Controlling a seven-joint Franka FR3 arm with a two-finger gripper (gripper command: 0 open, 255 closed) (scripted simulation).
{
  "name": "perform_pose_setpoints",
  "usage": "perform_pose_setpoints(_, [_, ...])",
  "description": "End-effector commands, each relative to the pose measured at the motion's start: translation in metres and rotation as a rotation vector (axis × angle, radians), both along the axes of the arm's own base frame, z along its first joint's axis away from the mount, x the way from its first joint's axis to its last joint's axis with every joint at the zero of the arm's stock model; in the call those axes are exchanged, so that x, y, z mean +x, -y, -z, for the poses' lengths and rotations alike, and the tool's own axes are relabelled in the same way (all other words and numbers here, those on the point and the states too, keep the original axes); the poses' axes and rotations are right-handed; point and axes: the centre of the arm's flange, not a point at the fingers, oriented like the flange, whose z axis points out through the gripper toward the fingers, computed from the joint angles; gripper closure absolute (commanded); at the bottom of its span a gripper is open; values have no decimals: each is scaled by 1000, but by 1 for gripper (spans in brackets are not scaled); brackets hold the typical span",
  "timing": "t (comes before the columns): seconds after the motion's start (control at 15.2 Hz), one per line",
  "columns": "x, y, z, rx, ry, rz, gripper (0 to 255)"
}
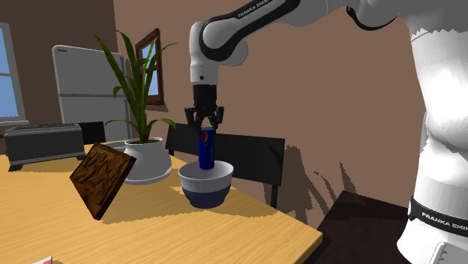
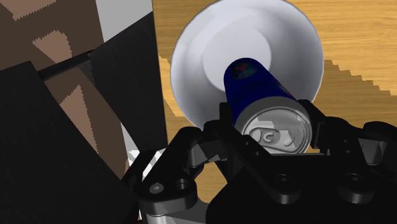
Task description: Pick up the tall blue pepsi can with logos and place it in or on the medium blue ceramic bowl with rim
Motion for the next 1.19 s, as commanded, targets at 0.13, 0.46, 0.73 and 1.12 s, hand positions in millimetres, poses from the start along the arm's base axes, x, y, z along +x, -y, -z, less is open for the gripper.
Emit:
perform_pose_setpoints(0.13, [0, 0, 0, 0, 1, 0, 0])
perform_pose_setpoints(0.46, [0, 0, -13, 0, 1, 0, 0])
perform_pose_setpoints(0.73, [0, 0, -50, 0, 1, 0, 0])
perform_pose_setpoints(1.12, [0, 0, -50, 0, 1, 0, 0])
